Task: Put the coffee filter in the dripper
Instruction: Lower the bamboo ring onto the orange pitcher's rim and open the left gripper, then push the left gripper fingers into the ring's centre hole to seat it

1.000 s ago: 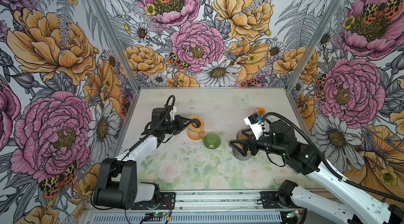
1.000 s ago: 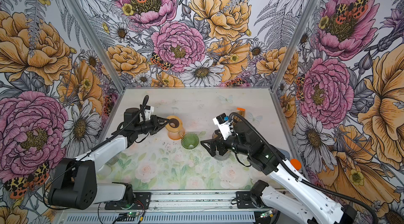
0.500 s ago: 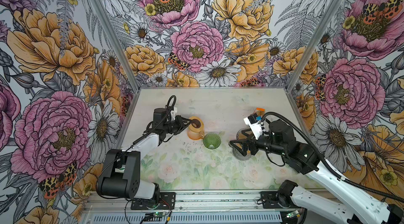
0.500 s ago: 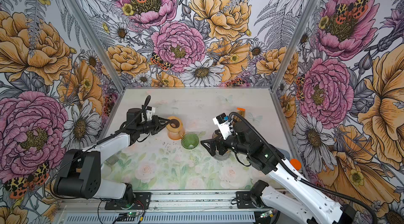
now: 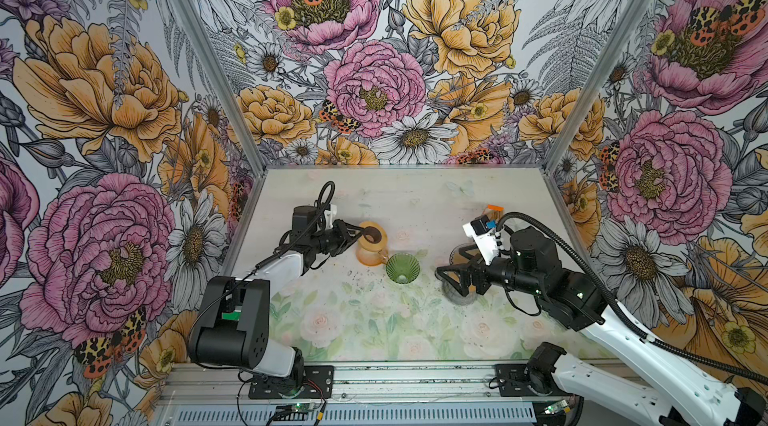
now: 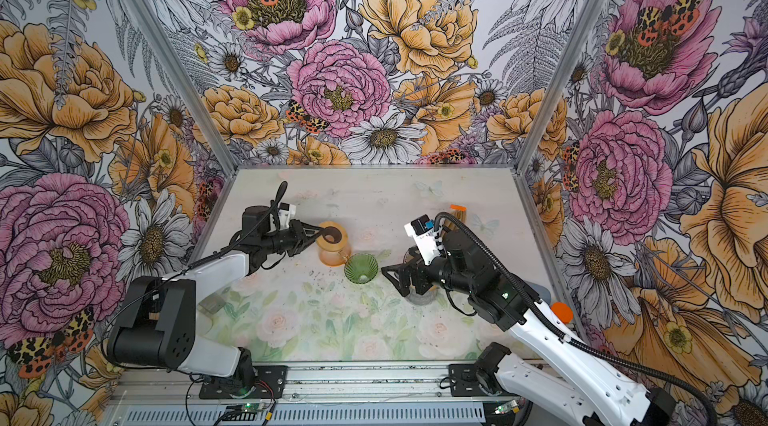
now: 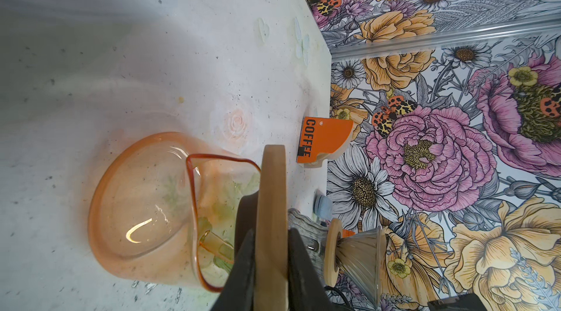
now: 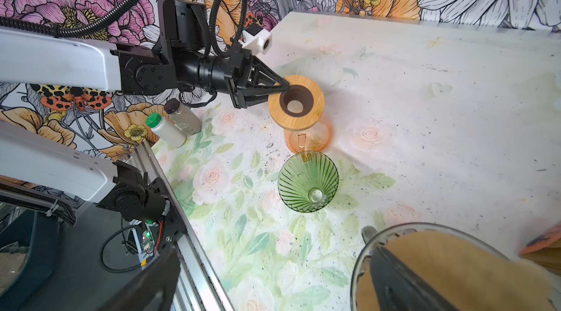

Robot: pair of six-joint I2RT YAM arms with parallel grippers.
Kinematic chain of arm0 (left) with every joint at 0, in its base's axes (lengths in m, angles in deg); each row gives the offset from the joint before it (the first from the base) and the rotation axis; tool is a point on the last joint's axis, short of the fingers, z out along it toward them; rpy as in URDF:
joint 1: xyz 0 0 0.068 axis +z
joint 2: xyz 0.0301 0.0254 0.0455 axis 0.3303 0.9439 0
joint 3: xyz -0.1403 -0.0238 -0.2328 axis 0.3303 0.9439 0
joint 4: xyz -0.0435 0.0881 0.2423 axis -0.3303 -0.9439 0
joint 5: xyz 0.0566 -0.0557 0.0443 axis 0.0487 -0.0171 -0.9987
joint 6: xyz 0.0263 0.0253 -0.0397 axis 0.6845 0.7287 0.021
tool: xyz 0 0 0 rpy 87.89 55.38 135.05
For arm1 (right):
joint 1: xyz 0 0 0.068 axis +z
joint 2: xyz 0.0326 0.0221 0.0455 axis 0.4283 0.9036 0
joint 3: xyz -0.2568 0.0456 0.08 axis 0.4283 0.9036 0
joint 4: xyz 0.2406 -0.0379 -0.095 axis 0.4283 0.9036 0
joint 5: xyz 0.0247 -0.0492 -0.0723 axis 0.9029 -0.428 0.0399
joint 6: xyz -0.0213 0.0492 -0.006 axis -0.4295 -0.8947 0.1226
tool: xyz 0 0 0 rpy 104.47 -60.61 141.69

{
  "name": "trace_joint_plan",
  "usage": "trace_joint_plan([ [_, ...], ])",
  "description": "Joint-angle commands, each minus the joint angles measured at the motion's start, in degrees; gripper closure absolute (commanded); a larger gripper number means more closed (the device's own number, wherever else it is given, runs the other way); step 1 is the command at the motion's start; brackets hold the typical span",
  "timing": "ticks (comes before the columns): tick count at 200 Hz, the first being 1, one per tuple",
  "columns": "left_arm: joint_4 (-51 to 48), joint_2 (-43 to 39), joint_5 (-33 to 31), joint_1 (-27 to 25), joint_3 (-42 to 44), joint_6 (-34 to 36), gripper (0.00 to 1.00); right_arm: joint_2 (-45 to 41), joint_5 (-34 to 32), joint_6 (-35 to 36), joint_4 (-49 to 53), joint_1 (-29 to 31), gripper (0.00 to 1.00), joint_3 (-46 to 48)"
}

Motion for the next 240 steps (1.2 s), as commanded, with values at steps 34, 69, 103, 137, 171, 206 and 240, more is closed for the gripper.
trace_joint_plan([
  [34, -1.90, 0.04, -0.19, 0.73, -2.33, 2.94, 0.78, -0.27, -0.14, -0.51, -1.23, -0.57, 0.01, 0.66],
  [69, -3.10, 0.21, -0.77, 1.12, -2.42, 3.37, 0.77, -0.25, 0.01, -0.57, -1.22, -0.66, 0.01, 0.58],
  [103, -6.01, -0.63, -2.26, 1.83, -2.85, 4.78, 0.72, -0.43, 0.11, -0.51, -1.16, -0.74, 0.00, 0.67],
  [137, -12.72, -2.19, -4.77, 2.35, -4.92, 8.04, 0.69, -0.34, 0.15, -0.52, -1.25, -0.85, 0.01, 0.74],
  [171, -20.02, -3.19, -8.23, 2.45, -7.65, 11.15, 0.64, -0.32, 0.33, -0.55, -1.25, -0.93, 0.01, 0.40],
  [206, -25.06, -4.35, -11.37, 1.68, -9.52, 13.37, 0.58, -0.02, 0.56, -0.43, -1.25, -1.10, 0.01, 0.26],
  [240, -29.40, -3.71, -15.34, -1.87, -11.83, 16.45, 0.43, 0.47, 0.65, -0.34, -1.25, -1.18, 0.01, -0.04],
])
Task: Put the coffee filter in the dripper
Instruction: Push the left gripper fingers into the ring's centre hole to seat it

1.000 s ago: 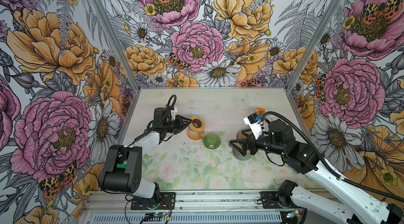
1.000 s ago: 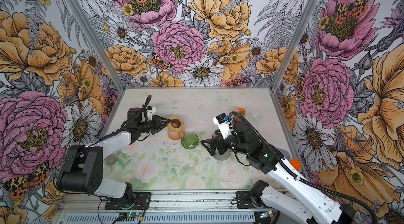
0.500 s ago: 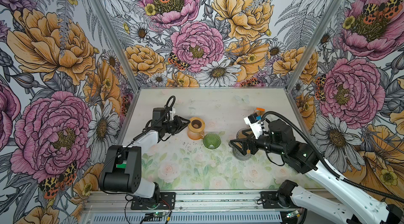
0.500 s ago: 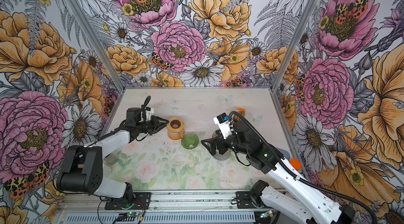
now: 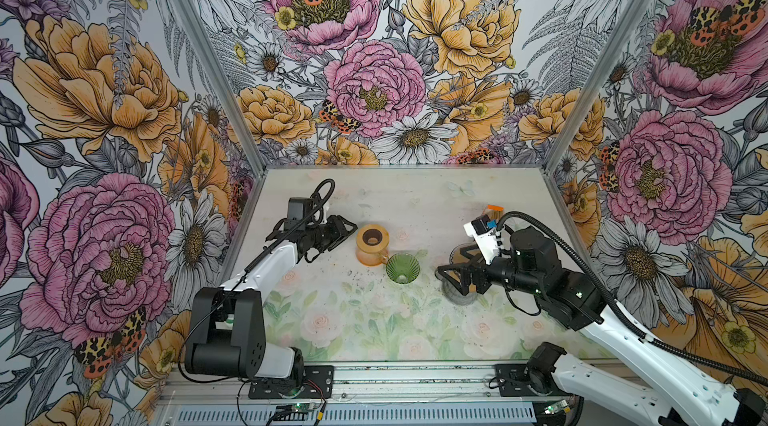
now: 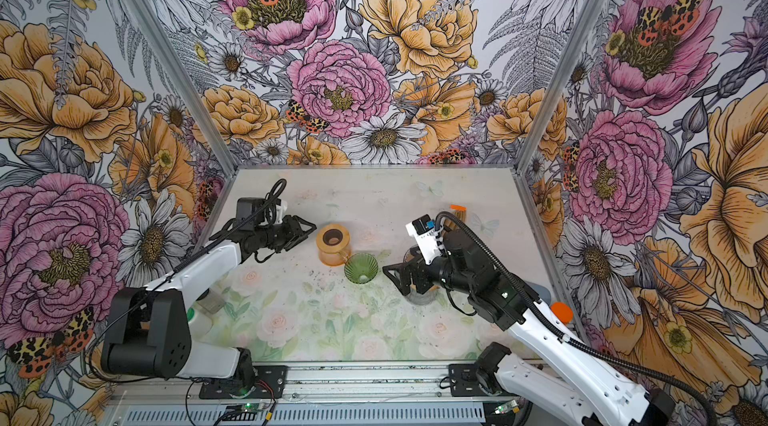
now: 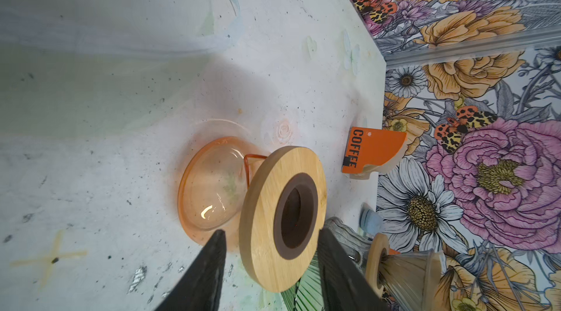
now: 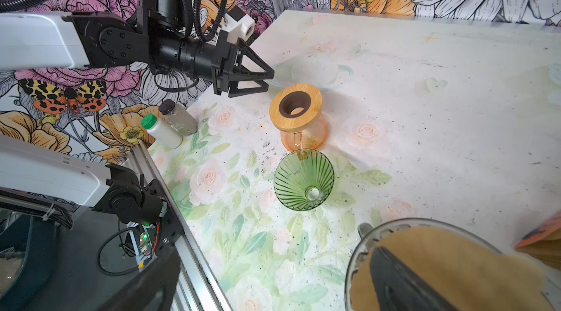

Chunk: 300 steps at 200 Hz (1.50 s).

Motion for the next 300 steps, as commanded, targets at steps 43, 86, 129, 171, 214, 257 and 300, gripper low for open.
trace_joint_plan([
  [43, -10.40, 2.50, -10.32, -5.85, -6.37, 6.89, 0.41, 0.42, 1.04, -0.24, -1.25, -0.44, 0.00, -0.76],
  [86, -10.50, 3.62, -11.50, -6.51, -6.46, 7.40, 0.37, 0.59, 0.95, -0.37, -1.25, -0.53, 0.00, -0.67],
  [129, -10.77, 5.12, -12.31, -8.08, -6.76, 8.16, 0.37, 0.48, 0.71, -0.73, -1.25, -0.53, 0.00, -0.50],
  [171, -12.13, 6.74, -13.49, -9.65, -8.16, 8.55, 0.37, -0.79, -0.01, -1.10, -1.33, -0.53, 0.00, 0.56],
  [214, -12.87, 7.66, -14.44, -8.99, -9.23, 6.82, 0.39, -1.17, 0.09, -0.72, -1.24, -0.61, 0.01, 1.00],
  [257, -13.49, 8.57, -14.21, -8.50, -10.63, 6.35, 0.48, -0.81, 0.12, -0.36, -1.25, -0.70, 0.00, 0.89],
  [300, -13.75, 8.85, -14.44, -8.26, -10.74, 6.45, 0.50, -0.93, 0.03, -0.40, -1.25, -0.75, 0.00, 0.86],
])
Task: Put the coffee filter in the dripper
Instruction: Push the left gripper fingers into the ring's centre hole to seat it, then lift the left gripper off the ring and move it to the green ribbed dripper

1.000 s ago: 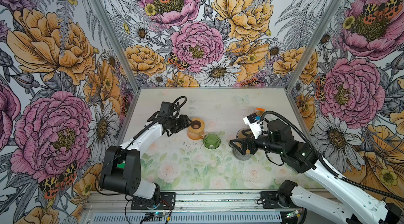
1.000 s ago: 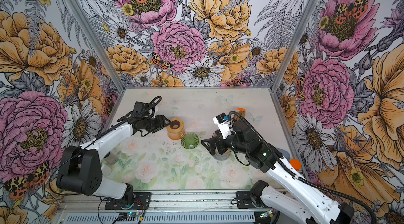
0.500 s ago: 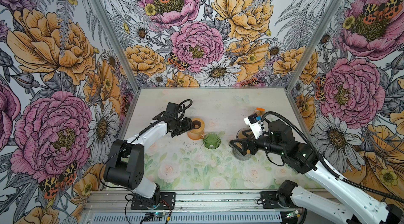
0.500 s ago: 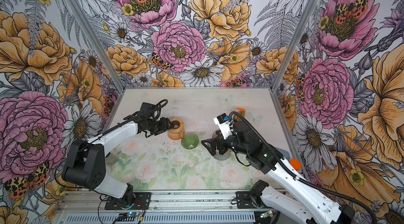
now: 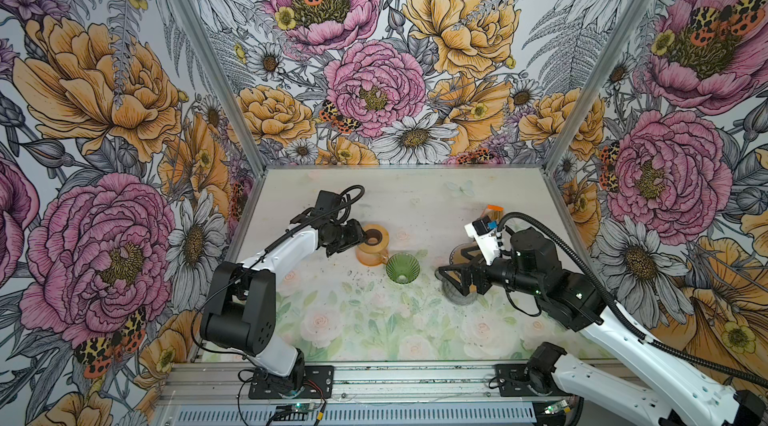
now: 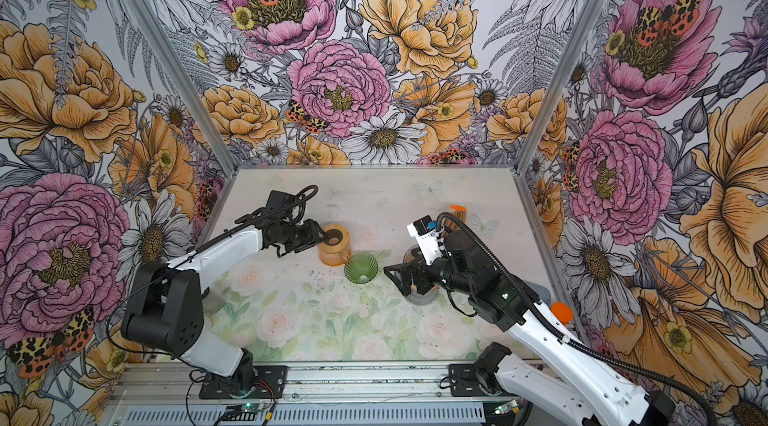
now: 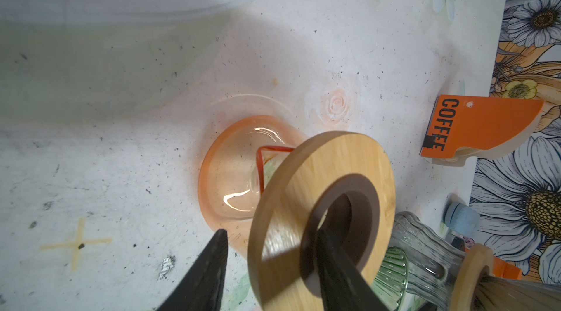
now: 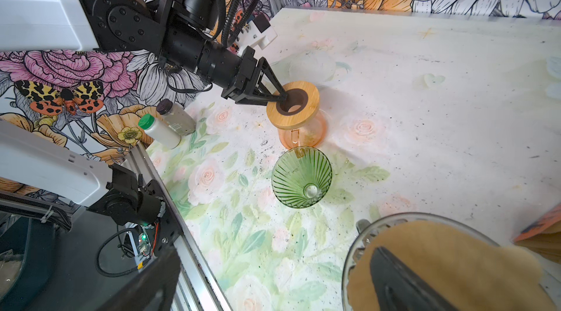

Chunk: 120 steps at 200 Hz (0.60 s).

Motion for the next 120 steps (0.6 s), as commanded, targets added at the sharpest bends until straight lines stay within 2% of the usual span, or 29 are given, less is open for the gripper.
trace_joint_plan([
  [1, -0.44, 0.52, -1.01, 0.73, -1.24, -0.11, 0.50, -0.48, 0.01, 0.04, -1.22, -0.35, 0.00, 0.10],
  [120, -0.97, 0.23, -1.12, 1.32, -1.60, -0.07, 0.50, -0.26, 0.25, -0.04, -1.22, -0.51, 0.00, 0.01],
])
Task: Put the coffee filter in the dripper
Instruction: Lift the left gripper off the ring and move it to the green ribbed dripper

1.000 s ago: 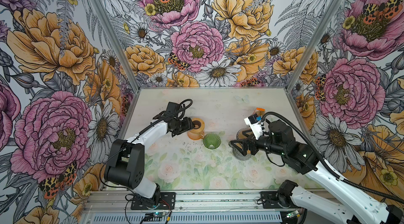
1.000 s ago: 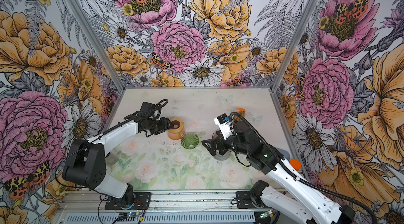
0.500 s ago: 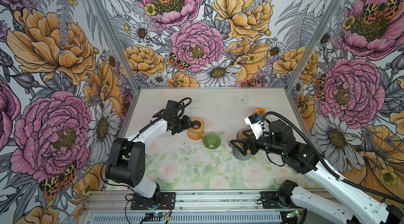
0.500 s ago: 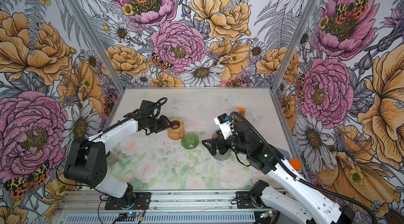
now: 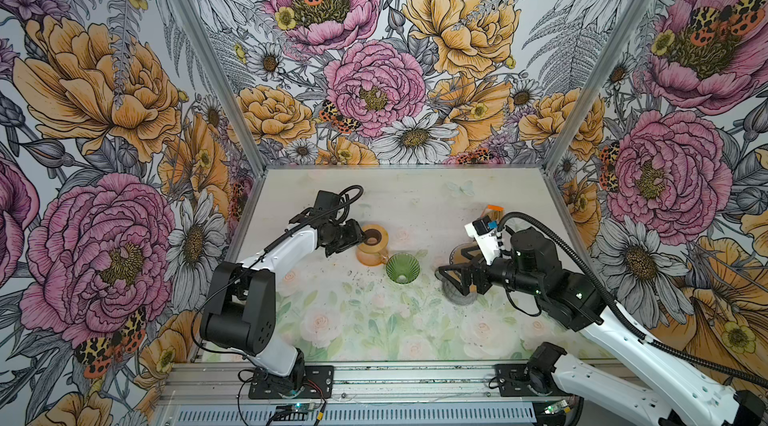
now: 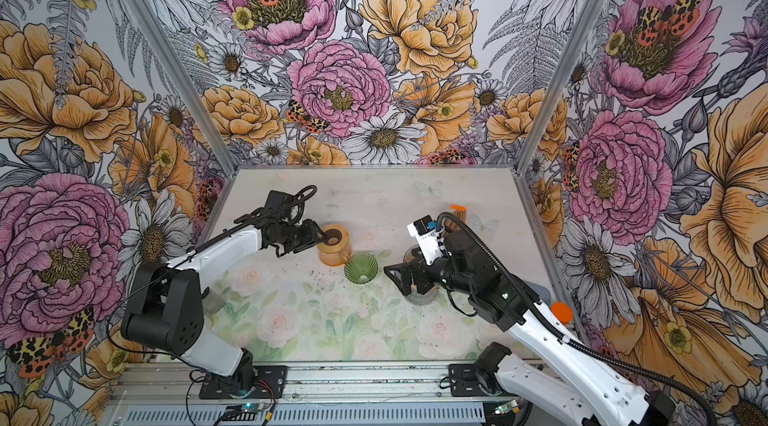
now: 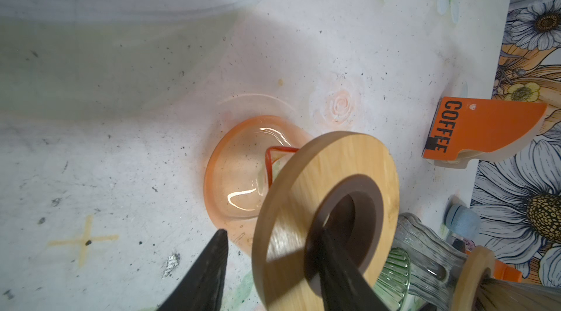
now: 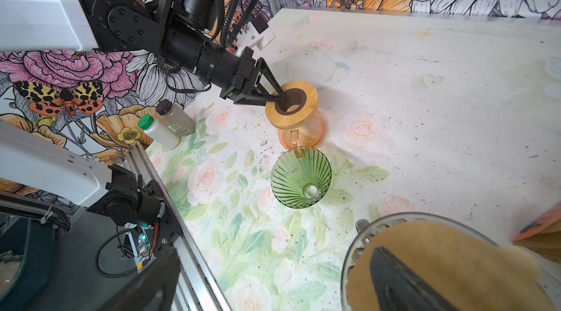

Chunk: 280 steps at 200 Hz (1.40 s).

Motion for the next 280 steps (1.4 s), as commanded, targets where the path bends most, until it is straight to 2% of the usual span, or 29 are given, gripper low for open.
trace_joint_plan([
  [1, -0.53, 0.16, -1.08, 0.68, -1.61, -0.10, 0.50, -0.25, 0.25, -0.08, -1.18, -0.33, 0.00, 0.02],
  [64, -2.53, -4.54, -1.38, 0.60, -1.85, -0.38, 0.45, -1.24, -0.53, -0.11, -1.20, -0.51, 0.00, -0.31],
  [103, -4.46, -10.69, -2.37, -0.69, 0.35, -0.81, 0.44, -2.77, -4.30, -1.47, -0.93, -0.95, 0.01, -0.40],
  [170, -5.19, -18.87, -7.68, -11.82, 4.52, -5.33, 0.43, -3.68, -2.53, 0.49, 1.67, -2.00, 0.03, -1.65],
  [220, -5.10, -17.66, -11.22, -18.88, 4.88, -8.92, 0.41, -3.46, -2.17, 1.11, 1.94, -2.35, 0.04, -1.64],
  [280, -4.67, -12.00, -12.62, -22.93, 3.78, -11.72, 0.38, -3.89, -1.20, 1.54, 2.03, -2.44, 0.05, -1.25],
])
